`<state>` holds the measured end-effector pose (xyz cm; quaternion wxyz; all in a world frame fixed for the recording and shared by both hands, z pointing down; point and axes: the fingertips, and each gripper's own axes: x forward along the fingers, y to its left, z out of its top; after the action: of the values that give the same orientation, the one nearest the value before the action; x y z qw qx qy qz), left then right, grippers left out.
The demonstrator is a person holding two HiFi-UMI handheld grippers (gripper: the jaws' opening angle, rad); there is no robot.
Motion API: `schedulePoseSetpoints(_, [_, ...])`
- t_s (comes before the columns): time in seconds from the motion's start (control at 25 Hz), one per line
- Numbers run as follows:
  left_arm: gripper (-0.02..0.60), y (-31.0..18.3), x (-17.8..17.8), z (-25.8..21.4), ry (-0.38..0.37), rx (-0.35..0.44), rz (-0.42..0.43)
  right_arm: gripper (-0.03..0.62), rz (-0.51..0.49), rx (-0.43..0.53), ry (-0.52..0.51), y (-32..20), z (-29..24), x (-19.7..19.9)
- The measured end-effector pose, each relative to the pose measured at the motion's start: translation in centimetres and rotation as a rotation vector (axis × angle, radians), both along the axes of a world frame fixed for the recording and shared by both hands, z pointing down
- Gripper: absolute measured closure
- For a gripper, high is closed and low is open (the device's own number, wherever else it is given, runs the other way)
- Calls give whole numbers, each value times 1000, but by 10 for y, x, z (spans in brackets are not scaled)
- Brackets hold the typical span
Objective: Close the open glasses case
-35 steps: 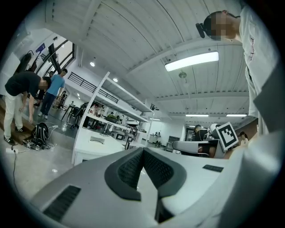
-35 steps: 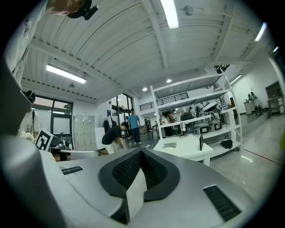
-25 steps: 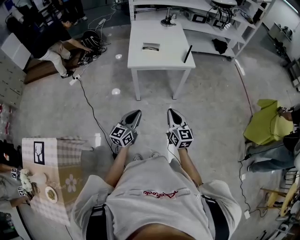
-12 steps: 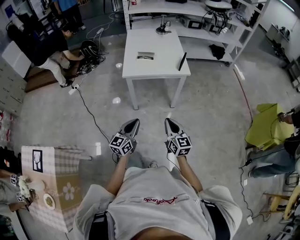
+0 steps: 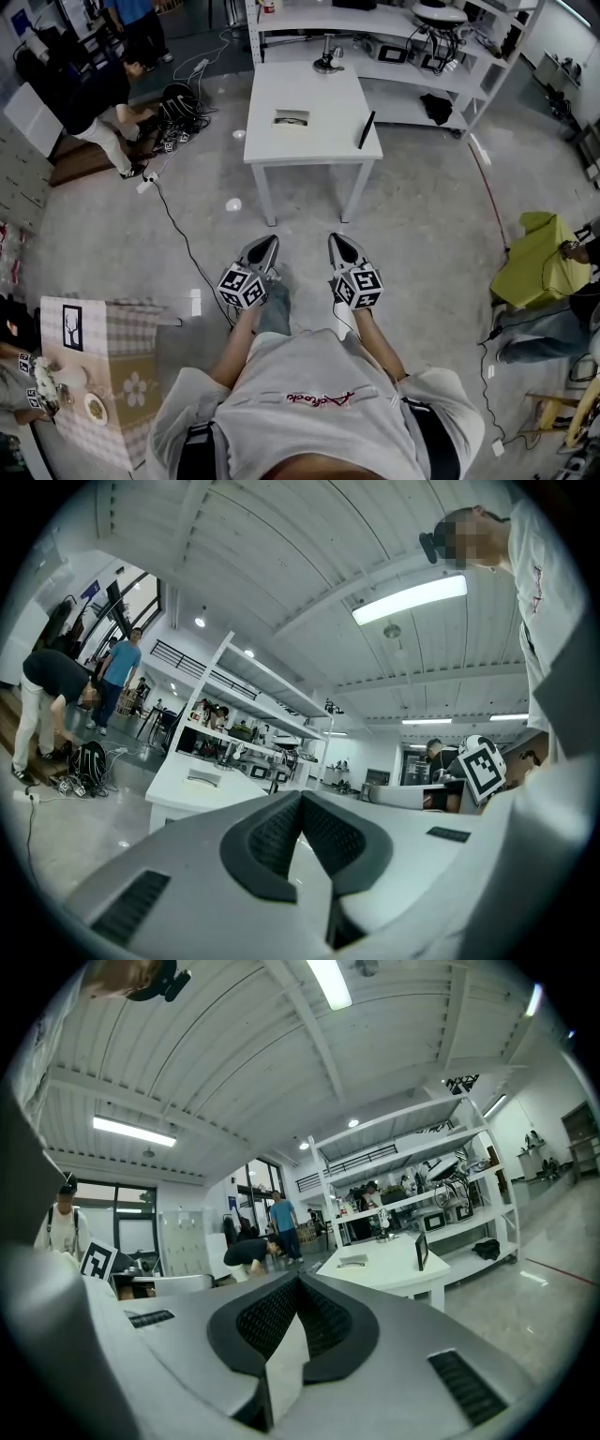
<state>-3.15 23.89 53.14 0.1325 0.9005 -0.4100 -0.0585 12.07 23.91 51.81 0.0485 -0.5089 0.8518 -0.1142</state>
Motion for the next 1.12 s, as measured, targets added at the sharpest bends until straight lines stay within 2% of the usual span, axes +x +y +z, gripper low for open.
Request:
schedulePoseSetpoints(0.24, [558,-30,0,8,3,0,5,585,-1,22,8,-30,3,-5])
schedulePoseSetpoints(0.76, [558,-115,-8,18,26,-18,23,585,-26,-10,45,-107,18,-27])
schedulePoseSetpoints(1.12, [558,-171,-17,32,2,-74,68,585,13,-28,46,-169,19,-40])
